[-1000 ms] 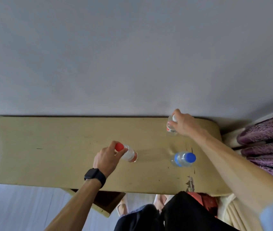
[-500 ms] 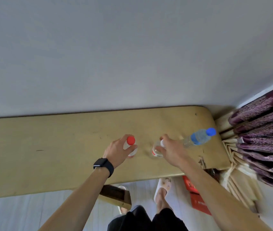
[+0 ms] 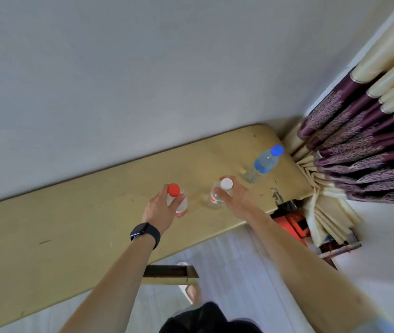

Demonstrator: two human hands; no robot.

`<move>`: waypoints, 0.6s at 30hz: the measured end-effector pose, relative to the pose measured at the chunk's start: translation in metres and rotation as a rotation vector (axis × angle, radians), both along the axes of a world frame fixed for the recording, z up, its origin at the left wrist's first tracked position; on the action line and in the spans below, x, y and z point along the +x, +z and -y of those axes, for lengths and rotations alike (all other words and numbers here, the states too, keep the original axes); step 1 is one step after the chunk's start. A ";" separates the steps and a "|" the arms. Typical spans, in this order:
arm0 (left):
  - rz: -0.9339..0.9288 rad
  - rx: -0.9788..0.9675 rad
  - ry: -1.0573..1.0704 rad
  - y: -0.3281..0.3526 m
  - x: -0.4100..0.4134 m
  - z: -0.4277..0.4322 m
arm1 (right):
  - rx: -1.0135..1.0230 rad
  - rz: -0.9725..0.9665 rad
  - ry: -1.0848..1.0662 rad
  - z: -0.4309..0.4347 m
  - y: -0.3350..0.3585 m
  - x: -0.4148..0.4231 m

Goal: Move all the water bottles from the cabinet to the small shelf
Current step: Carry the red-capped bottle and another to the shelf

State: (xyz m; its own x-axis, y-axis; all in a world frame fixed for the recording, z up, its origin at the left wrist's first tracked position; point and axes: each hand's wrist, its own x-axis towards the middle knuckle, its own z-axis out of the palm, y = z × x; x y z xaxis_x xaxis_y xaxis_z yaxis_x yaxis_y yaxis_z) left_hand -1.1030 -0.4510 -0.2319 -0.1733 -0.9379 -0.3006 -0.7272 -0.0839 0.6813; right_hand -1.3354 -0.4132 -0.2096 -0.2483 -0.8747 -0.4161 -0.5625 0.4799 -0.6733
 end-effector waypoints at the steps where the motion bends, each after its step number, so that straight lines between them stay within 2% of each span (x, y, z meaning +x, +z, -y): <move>1: 0.009 -0.003 -0.005 0.000 -0.001 0.000 | -0.019 0.018 -0.026 -0.003 -0.002 0.001; 5: 0.062 -0.036 -0.061 0.003 -0.004 -0.006 | -0.067 0.186 -0.224 -0.048 -0.006 -0.010; 7: 0.076 -0.052 -0.105 0.002 -0.005 -0.020 | -0.070 0.207 -0.323 -0.094 -0.008 -0.020; 13: 0.083 -0.085 -0.402 0.007 -0.055 -0.103 | -0.036 0.158 -0.701 -0.291 -0.022 -0.036; 18: 0.094 -0.005 -0.724 -0.001 -0.112 -0.236 | -0.035 0.130 -0.950 -0.471 -0.017 -0.024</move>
